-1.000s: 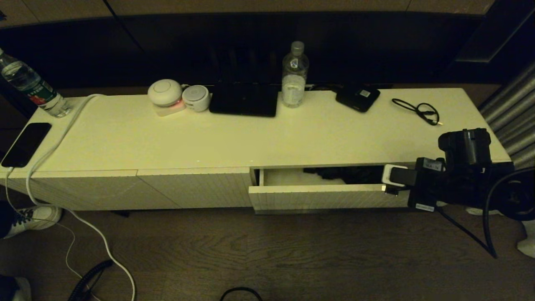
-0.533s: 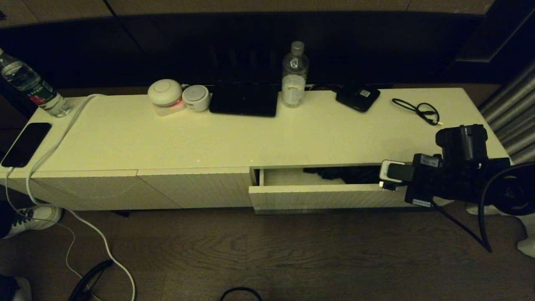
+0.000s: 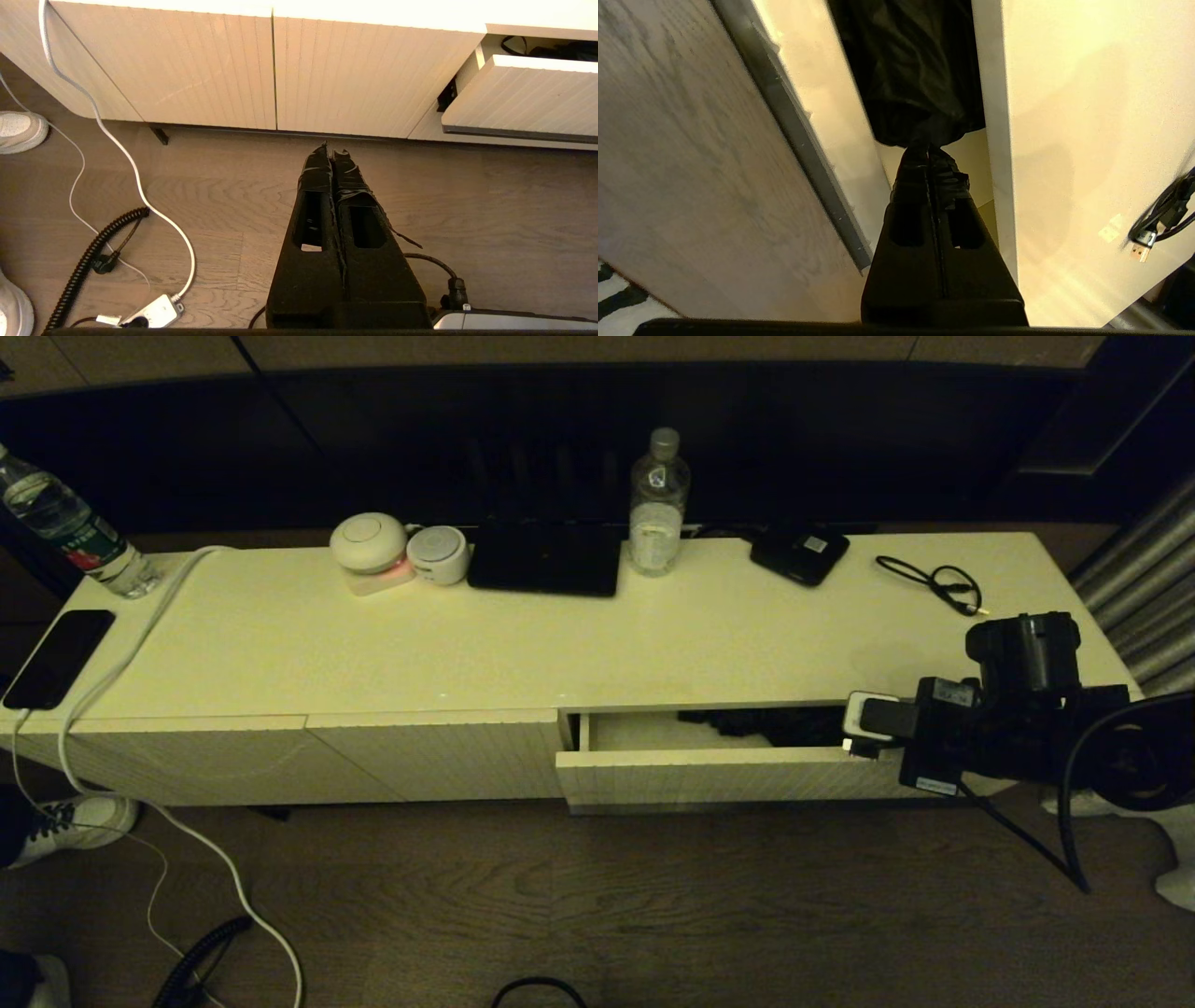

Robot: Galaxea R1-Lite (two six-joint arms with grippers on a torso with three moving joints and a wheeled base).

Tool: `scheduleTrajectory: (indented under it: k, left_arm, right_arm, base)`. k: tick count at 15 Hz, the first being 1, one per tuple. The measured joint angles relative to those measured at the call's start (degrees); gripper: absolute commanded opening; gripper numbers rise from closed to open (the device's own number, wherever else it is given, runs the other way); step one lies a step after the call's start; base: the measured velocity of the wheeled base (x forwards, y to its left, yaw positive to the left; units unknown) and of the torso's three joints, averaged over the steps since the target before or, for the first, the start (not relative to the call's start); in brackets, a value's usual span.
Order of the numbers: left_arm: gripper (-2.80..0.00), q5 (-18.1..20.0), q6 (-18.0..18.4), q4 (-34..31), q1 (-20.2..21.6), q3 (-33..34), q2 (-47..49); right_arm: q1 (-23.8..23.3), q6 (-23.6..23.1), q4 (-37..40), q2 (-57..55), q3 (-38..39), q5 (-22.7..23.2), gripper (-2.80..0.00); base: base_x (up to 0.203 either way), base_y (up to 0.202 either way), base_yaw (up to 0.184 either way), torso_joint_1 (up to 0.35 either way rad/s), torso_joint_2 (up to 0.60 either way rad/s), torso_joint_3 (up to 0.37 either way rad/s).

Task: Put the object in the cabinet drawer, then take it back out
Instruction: Open the drawer

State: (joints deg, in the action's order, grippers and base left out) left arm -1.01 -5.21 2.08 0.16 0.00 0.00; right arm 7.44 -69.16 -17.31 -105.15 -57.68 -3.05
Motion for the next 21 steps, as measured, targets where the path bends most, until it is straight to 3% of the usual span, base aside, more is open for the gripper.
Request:
scheduleTrajectory:
  k: [8,21]
  left_arm:
    - [-2.80,-0.02,-0.02,0.00,0.00,0.00,0.00]
    - [-2.80,-0.02,0.00,0.00,-0.02,0.00,0.00]
  right_arm:
    - [0.20,-0.41,-0.11,-1.12,0.75,-0.09,-2.80]
    - [0.27,-0.50,1.49,1.45,9.78,0.11,-2.80]
  base:
    - [0.000,0.000,0.000,0.000,0.00,0.000]
    - [0.000,0.000,0.000,0.000,0.00,0.000]
